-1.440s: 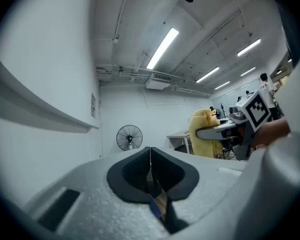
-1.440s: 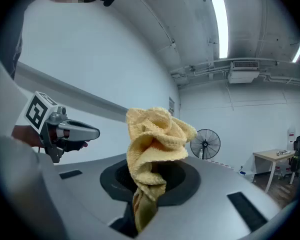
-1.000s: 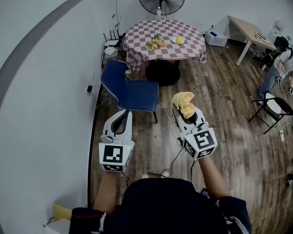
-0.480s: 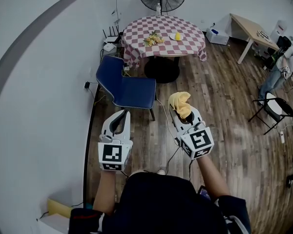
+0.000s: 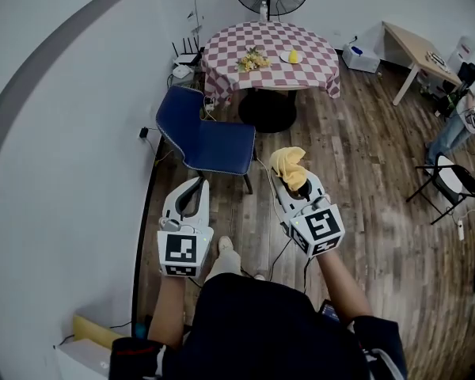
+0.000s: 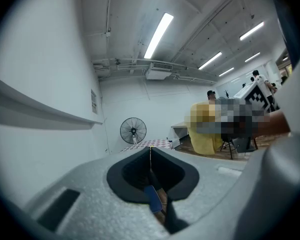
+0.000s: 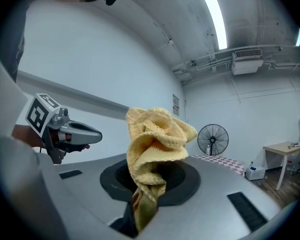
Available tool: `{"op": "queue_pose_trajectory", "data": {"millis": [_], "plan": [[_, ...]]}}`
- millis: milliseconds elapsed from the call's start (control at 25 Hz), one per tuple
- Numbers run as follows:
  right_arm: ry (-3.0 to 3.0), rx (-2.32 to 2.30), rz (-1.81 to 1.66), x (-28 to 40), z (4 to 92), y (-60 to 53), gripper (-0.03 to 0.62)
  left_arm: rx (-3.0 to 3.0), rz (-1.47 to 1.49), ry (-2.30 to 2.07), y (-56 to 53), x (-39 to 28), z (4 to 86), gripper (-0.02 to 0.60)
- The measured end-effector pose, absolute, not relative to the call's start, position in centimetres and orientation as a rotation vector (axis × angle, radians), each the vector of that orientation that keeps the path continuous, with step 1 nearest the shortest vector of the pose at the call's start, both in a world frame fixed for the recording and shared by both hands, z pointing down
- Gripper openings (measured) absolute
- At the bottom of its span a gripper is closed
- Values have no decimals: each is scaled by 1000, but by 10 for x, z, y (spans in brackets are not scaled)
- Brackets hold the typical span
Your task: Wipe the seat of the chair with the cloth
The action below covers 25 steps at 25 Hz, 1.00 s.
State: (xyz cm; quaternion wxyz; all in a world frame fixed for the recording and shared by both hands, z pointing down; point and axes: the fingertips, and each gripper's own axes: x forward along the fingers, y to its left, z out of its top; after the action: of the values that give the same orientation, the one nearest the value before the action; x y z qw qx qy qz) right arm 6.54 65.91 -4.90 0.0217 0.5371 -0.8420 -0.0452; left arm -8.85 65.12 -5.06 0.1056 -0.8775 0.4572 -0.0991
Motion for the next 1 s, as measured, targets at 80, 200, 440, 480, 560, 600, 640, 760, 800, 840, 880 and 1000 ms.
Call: {"op": "queue_pose_trajectory", "data": {"millis": [80,200,440,480,560,600,640,760,800,840,880,1000], "plan": [[-2614,1662,-131,69,-48,651,49,-2584,-299,1342,643,-84,-51,18],[-2607,1661,-120,74,-41,633,49,-2575,-306,1321,627,-74,-49,18],[-2577,1663,-96,76,-30,578,49,-2595,-299,1297,570,-68,-41,18],[-2570,1661,-88,75,-28,567,49,-2606,-289,1296,558,-67,-40,18],[-2558,1657,-71,73,-26,541,51,-2622,-276,1285,532,-66,-40,18],[-2550,1657,-67,72,-26,528,51,-2628,-274,1276,519,-65,-40,18],[-2541,1658,-64,71,-26,514,51,-2633,-273,1269,504,-65,-41,18],[-2531,1669,-54,67,-30,470,51,-2655,-270,1257,458,-67,-44,18],[-2532,1671,-50,65,-33,456,51,-2662,-269,1251,444,-69,-46,18],[-2533,1672,-46,62,-34,442,51,-2665,-268,1245,430,-70,-48,18],[-2532,1672,-43,60,-36,428,51,-2665,-266,1240,417,-72,-50,18],[-2524,1681,-41,54,-39,385,51,-2652,-268,1232,375,-80,-57,18]]}}
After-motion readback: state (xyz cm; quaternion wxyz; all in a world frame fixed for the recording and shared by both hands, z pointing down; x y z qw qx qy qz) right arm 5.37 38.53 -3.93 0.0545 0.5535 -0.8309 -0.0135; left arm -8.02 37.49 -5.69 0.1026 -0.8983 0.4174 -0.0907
